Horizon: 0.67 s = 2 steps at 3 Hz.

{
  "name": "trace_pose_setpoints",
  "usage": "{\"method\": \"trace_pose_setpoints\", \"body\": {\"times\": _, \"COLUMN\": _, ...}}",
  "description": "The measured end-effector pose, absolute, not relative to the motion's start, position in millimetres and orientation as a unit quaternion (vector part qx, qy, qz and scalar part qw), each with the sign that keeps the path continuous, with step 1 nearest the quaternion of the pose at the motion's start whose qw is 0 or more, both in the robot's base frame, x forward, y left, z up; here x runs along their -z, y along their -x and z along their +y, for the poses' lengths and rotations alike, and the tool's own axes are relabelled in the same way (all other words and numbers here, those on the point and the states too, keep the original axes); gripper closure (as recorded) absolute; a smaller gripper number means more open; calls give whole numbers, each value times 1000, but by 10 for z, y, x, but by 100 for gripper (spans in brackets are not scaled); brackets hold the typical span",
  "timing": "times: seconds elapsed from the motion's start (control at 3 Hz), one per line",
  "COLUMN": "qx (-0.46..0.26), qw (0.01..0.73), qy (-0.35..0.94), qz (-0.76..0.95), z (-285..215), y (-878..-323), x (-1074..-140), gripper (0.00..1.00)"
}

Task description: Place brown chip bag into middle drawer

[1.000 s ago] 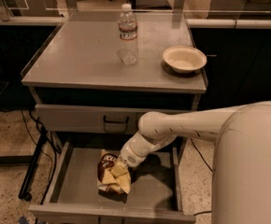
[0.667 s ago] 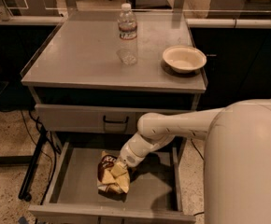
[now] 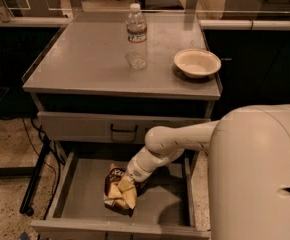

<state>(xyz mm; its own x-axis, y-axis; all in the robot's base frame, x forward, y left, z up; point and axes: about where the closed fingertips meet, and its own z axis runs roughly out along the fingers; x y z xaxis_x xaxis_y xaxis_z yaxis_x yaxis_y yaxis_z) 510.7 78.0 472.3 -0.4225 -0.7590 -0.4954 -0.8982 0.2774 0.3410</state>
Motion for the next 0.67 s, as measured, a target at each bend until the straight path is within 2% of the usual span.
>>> {"method": "trace_pose_setpoints", "body": {"times": 0.67, "qx": -270, "qw": 123, "qy": 488, "qz": 821, "z": 693, "y": -4930, "x": -4581, "gripper": 100}}
